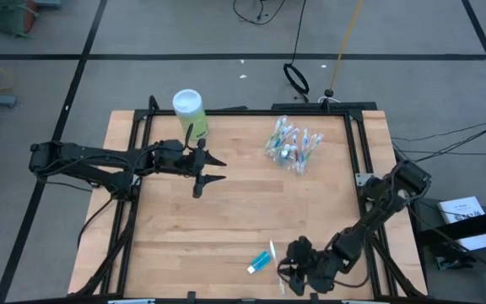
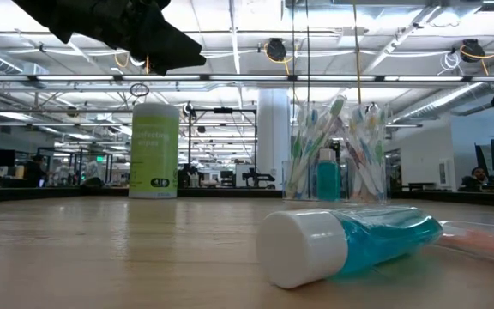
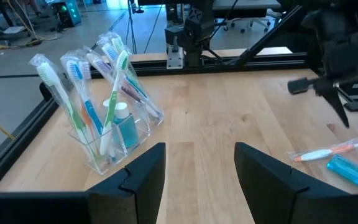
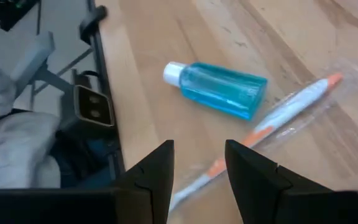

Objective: Pick & Place toothbrushing station
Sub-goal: Put the orange toothbrush into the transparent organizer

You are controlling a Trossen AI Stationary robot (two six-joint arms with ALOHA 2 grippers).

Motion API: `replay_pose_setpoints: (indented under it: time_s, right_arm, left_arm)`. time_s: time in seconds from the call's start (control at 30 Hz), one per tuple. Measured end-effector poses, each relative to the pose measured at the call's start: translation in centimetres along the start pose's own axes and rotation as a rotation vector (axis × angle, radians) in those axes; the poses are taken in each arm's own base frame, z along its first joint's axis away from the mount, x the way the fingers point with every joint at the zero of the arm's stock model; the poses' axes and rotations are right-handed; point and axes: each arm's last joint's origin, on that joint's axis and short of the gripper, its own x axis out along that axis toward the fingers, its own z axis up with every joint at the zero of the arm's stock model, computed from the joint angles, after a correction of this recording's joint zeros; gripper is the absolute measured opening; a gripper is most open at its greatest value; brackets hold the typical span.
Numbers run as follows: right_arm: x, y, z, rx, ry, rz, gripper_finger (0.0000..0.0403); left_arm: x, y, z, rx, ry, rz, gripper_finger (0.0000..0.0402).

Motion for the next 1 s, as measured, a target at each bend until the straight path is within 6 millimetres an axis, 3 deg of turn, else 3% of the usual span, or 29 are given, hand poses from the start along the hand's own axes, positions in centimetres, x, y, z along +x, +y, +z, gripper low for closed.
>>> replay_pose_setpoints:
  time_s: [0.17, 0.57, 1.0]
  right_arm:
    - [2.0, -0.4, -0.4, 0.04, 0.039, 0.049, 0.0134]
    - [2.4, -3.7, -2.1, 0.162, 0.093, 0.076, 0.0134]
    - [2.6, -3.6, -2.3, 0.156, 0.052, 0.113, 0.0107]
  left_arm:
    - [0.0, 0.0, 0.0, -0.014, -0.003, 0.001, 0.0198]
    - [0.0, 0.0, 0.1, -0.048, -0.01, 0.001, 0.0198]
    - [0.0, 0.0, 0.1, -0.048, -0.009, 0.001, 0.0198]
